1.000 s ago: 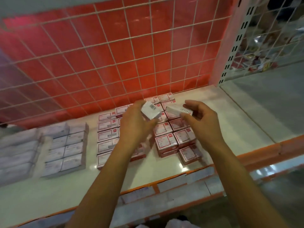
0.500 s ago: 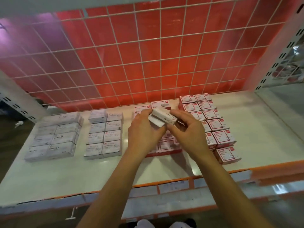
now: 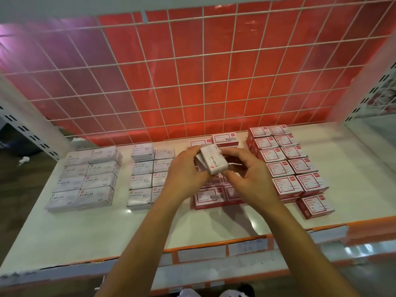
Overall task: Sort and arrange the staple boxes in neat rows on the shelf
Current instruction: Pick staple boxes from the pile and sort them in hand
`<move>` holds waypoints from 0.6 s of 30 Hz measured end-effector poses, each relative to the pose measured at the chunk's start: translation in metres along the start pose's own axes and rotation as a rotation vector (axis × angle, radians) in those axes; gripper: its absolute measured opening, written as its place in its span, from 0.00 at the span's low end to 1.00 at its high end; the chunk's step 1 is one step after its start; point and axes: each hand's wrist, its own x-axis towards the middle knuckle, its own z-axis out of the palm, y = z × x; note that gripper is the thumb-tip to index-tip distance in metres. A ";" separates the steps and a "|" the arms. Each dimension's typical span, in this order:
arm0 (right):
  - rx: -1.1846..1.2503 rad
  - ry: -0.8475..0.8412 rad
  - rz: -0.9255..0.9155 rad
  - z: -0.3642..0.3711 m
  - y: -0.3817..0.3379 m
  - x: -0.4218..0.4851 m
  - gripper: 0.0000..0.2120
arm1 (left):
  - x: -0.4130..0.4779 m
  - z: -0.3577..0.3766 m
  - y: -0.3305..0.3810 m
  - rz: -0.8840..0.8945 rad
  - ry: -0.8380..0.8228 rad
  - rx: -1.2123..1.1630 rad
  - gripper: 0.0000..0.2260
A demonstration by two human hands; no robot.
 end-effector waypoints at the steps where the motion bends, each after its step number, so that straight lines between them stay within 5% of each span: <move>1: -0.006 -0.008 -0.003 0.000 0.000 0.001 0.22 | 0.002 -0.002 -0.001 0.010 -0.009 -0.001 0.27; 7: -0.078 -0.072 0.001 -0.004 0.001 0.010 0.27 | 0.011 -0.002 -0.004 0.067 0.017 -0.001 0.25; 14: -0.115 -0.133 -0.010 -0.017 -0.004 0.021 0.26 | 0.014 -0.014 -0.017 0.082 -0.240 -0.201 0.24; 18: -0.212 -0.334 -0.047 -0.024 -0.010 0.029 0.30 | 0.013 -0.018 -0.019 0.105 -0.305 -0.200 0.23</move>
